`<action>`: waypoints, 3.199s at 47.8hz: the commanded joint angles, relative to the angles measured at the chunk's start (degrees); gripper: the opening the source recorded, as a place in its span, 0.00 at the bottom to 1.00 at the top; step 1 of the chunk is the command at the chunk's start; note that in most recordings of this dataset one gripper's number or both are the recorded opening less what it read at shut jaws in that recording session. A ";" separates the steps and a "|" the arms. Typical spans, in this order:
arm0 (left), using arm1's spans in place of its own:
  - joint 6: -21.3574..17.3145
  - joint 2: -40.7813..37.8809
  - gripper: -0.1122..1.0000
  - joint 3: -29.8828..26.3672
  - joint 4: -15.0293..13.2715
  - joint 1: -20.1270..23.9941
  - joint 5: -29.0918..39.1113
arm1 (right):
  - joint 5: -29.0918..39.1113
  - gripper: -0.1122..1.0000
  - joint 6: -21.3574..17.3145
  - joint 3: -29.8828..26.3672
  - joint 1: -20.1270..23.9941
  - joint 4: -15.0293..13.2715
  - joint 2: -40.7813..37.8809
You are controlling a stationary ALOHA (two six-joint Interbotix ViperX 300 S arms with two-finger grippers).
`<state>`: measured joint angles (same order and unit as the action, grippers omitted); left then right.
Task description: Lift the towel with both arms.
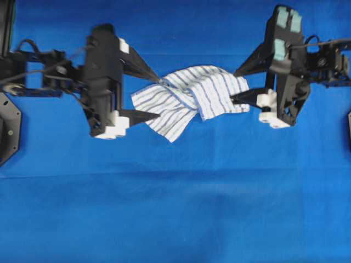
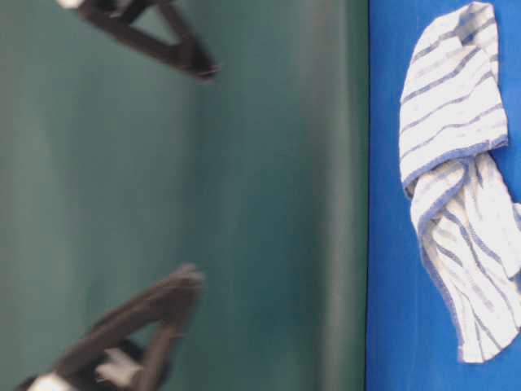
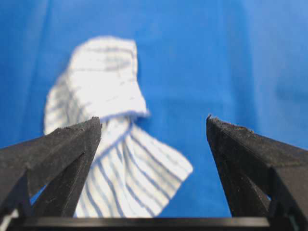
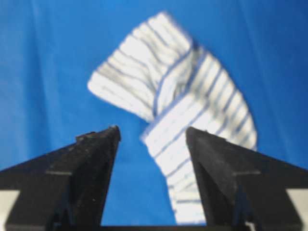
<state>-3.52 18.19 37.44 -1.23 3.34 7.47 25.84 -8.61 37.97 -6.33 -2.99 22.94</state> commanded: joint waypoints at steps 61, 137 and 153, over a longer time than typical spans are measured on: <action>0.70 -27.25 0.58 3.69 -0.26 -0.88 -17.93 | -22.32 0.47 -1.93 9.05 -2.99 -0.09 -25.40; 0.00 14.33 0.11 -8.61 -0.26 2.81 14.50 | 8.00 0.09 -1.85 -15.38 -3.52 -3.25 4.75; -0.18 15.82 0.11 -13.27 -0.09 2.81 18.63 | 11.78 0.09 -1.05 -21.45 -2.29 -3.69 5.10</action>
<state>-3.60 33.66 25.84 -1.41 6.06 26.10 37.79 -9.93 18.54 -9.14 -6.42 27.16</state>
